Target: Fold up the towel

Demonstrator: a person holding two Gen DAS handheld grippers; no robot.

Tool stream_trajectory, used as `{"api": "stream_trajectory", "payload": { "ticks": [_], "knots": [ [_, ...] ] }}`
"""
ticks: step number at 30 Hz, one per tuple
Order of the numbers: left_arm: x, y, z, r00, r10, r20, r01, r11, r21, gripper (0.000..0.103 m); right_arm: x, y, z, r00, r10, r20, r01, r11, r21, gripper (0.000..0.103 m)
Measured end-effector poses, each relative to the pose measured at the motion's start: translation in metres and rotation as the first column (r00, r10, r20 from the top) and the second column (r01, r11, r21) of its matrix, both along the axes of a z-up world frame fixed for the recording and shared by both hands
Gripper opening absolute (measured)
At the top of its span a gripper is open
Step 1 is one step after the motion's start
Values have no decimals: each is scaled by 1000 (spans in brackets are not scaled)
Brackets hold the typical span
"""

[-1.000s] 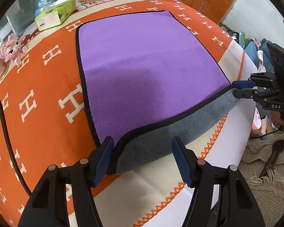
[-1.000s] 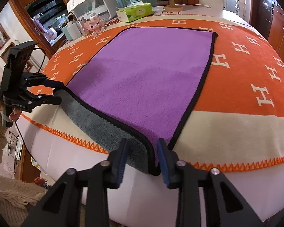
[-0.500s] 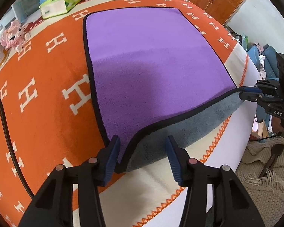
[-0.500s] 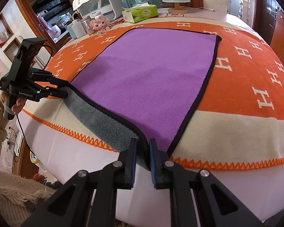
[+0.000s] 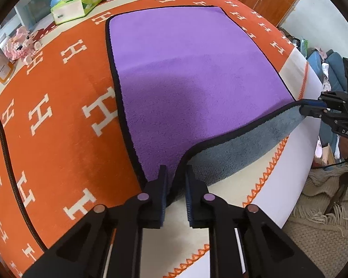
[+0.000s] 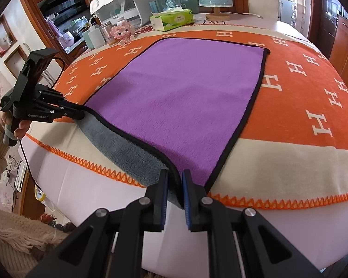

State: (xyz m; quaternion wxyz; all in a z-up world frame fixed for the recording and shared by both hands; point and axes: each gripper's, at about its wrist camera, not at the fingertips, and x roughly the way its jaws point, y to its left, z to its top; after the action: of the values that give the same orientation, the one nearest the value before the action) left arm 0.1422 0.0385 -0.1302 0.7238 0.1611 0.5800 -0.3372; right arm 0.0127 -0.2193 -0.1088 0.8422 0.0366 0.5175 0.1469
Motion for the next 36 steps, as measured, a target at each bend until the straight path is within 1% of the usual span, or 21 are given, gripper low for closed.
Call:
{"api": "stream_trajectory", "payload": {
  "ticks": [2, 6, 11, 16, 22, 26, 30, 36],
  "knots": [
    [-3, 0, 3, 1000, 2, 24, -2, 1000, 8, 10, 0, 0, 1, 1000, 0, 4, 0, 1000, -6, 8],
    [-7, -1, 9, 997, 15, 74, -17, 999, 27, 9, -1, 3, 5, 1000, -1, 20, 1, 1000, -24, 5],
    [-6, -5, 21, 989, 43, 143, -49, 998, 41, 8, -1, 2, 14, 998, -28, 52, 30, 999, -32, 5],
    [6, -13, 32, 975, 85, 206, -98, 994, 57, 8, 6, -5, 26, 993, -80, 82, 82, 996, -22, 5],
    [34, -33, 44, 946, 138, 292, -168, 983, 78, 8, 33, -13, 41, 982, -133, 133, 138, 990, -28, 5],
    [66, -46, 52, 923, 200, 328, -239, 968, 82, 8, 59, -23, 51, 971, -175, 162, 182, 983, -29, 5],
    [96, -60, 57, 899, 242, 364, -290, 954, 83, 8, 90, -32, 61, 959, -212, 188, 222, 975, -31, 5],
    [137, -79, 60, 865, 281, 416, -346, 934, 88, 8, 137, -51, 61, 942, -283, 181, 292, 956, -26, 5]
  ]
}}
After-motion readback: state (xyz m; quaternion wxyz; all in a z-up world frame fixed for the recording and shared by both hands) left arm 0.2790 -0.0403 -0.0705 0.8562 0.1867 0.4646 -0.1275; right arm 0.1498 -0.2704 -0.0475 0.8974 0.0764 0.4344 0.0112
